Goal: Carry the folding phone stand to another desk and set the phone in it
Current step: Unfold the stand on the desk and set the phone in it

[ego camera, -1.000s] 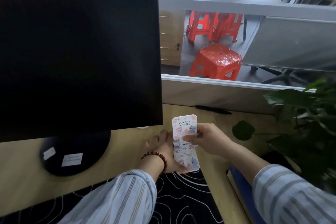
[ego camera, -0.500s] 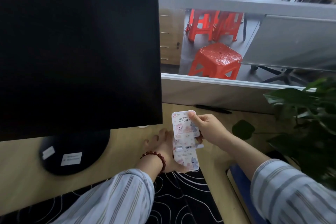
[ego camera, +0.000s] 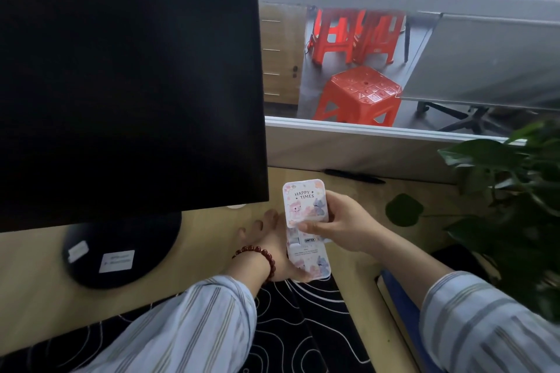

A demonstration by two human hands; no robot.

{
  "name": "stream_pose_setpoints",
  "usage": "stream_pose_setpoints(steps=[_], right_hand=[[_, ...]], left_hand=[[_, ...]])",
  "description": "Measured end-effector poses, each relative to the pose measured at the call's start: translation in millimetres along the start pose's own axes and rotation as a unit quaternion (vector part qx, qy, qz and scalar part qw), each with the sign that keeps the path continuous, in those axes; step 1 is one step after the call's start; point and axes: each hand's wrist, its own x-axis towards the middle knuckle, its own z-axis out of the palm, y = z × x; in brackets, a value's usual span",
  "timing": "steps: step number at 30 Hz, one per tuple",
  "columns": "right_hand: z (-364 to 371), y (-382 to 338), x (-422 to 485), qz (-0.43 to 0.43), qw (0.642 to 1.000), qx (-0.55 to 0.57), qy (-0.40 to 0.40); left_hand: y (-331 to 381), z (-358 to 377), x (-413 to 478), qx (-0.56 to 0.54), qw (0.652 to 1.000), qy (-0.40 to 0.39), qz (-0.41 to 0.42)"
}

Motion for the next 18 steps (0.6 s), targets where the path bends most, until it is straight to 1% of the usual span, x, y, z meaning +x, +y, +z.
stream_pose_setpoints(steps=[5, 9, 11, 13, 14, 16, 18], right_hand=[[4.8, 1.7, 0.7, -0.014, 0.999, -0.036, 0.033], [10.0, 0.2, -0.1, -0.032, 0.997, -0.039, 0.053], [8.7, 3.4, -1.8, -0.019, 0.998, -0.025, 0.053], [1.5, 7.8, -6.4, 0.012, 1.0, -0.013, 0.009], [-3.5, 10.4, -9.2, 0.029, 0.999, -0.034, -0.024], [-10.7, 14.9, -16.7, 0.068, 0.985, -0.135, -0.085], [-7.9, 17.7, -21.7, 0.083, 0.964, -0.225, -0.114]], left_hand=[[5.1, -2.2, -0.2, 0.008, 1.0, -0.008, 0.002], [2.3, -2.1, -0.1, -0.001, 1.0, -0.006, 0.0], [1.7, -0.6, -0.4, -0.011, 1.0, -0.005, -0.001], [-1.3, 2.8, -0.5, -0.023, 1.0, 0.004, 0.002], [-4.2, 4.6, -0.2, -0.025, 1.0, 0.011, 0.009], [-11.5, 6.4, 1.3, -0.016, 0.999, 0.015, 0.024], [-18.1, 6.1, 3.0, 0.005, 0.999, 0.009, 0.038]])
